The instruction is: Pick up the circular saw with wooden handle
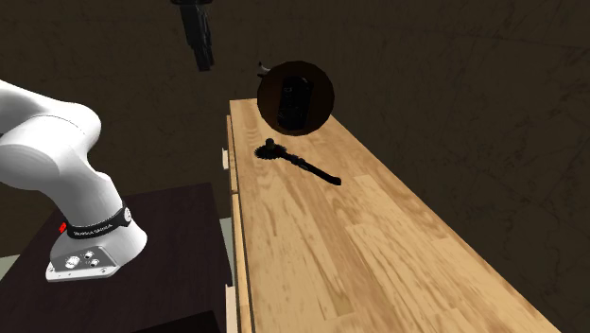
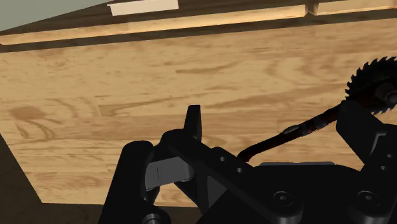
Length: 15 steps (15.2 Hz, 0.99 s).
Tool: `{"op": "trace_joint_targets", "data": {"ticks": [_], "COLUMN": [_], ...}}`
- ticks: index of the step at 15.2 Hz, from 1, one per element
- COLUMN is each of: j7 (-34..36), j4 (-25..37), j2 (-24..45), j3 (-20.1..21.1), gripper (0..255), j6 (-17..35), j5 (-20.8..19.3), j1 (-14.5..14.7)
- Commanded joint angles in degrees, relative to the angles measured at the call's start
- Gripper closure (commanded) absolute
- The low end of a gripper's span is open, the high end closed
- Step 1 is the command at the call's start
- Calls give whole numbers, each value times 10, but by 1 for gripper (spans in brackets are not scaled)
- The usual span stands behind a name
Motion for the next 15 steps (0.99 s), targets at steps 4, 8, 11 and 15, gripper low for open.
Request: {"op": "trace_joint_targets", "data": {"ticks": [4,8,11,15], "j7": [76,178,254,357], "j4": [-32,-61,-71,-69], "j2": [15,52,92,161], "j3": [35,83,118,164], "gripper": [0,0,0,0], "j6": [45,108,157,220], "j5": [19,40,51,55], "j1": [-8,-20,-31,-48]}}
